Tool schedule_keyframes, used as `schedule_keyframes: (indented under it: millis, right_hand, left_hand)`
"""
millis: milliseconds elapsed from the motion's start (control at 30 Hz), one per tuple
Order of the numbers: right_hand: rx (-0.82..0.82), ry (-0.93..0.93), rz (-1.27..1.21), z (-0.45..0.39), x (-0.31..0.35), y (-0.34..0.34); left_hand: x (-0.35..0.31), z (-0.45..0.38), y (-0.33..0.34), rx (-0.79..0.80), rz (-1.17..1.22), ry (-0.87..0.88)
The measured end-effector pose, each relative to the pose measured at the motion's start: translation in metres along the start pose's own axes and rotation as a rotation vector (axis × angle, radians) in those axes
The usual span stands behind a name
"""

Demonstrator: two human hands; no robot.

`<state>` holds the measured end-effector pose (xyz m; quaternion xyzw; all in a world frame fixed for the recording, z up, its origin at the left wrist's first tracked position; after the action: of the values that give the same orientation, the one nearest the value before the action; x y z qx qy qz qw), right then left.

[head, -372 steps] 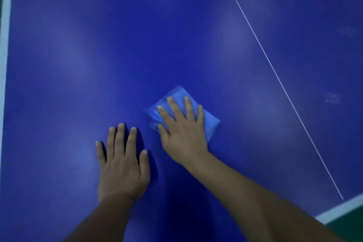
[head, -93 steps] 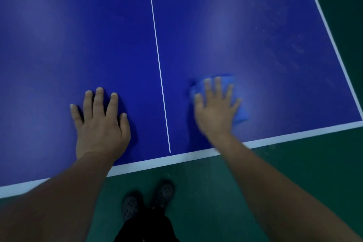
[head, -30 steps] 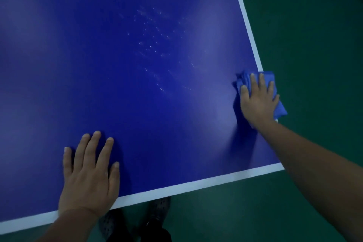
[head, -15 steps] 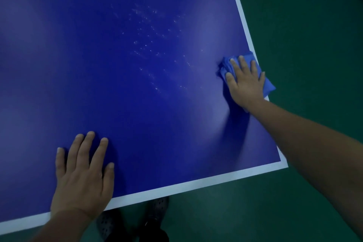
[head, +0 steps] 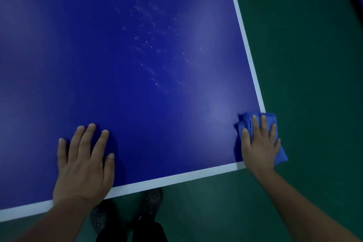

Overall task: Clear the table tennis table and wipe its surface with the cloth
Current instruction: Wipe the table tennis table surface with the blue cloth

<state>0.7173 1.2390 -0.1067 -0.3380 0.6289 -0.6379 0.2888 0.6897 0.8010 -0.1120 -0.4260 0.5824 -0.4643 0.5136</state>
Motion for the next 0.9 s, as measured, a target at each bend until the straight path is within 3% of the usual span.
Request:
schedule_keyframes:
  millis: [67,100,200,267,400,467,667,800,900]
  right_hand:
    - [-0.03,0.14,-0.007,0.001,0.038,0.005]
    - [-0.054,0.08,-0.007,0.014,0.065,0.007]
    - [-0.026,-0.5,0.001,0.079,0.135,0.016]
    - [0.016,-0.67,0.006,0.075,0.133,0.02]
    - [0.026,-0.215,0.067,-0.001,0.068,0.011]
    - [0.044,-0.15,0.046,0.001,0.071,0.01]
    - [-0.053,-0.719,-0.058,0.1,0.219,0.022]
    - [-0.009,-0.85,-0.161,0.097,0.325,0.026]
    - [0.02,-0.802,-0.097,0.032,0.331,0.034]
  left_hand:
    - [0.0,0.0,0.0,-0.002,0.001,0.003]
    - [0.0,0.001,0.0,-0.006,0.001,0.003]
    - [0.0,0.001,-0.001,-0.018,-0.007,-0.002]
    - [0.001,0.0,0.0,-0.012,-0.011,-0.005]
    - [0.001,0.001,0.001,-0.023,-0.011,-0.006]
    - [0.001,0.0,0.0,-0.025,-0.013,0.0]
    - [0.003,0.002,-0.003,-0.077,0.012,-0.107]
    - [0.003,0.002,-0.003,-0.093,0.014,-0.114]
    - [0.002,0.001,-0.002,-0.067,0.001,-0.106]
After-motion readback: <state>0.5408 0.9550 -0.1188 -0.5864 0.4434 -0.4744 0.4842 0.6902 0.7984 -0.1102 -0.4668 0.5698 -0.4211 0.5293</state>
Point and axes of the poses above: each hand's wrist, its own z-axis away from the middle knuckle, its own y-axis out of the palm, x = y × z, the point moved 4 cm from there along -z, towards the middle knuckle, and after that the axes turned 11 degrees about -x, right-handed, at the moved point
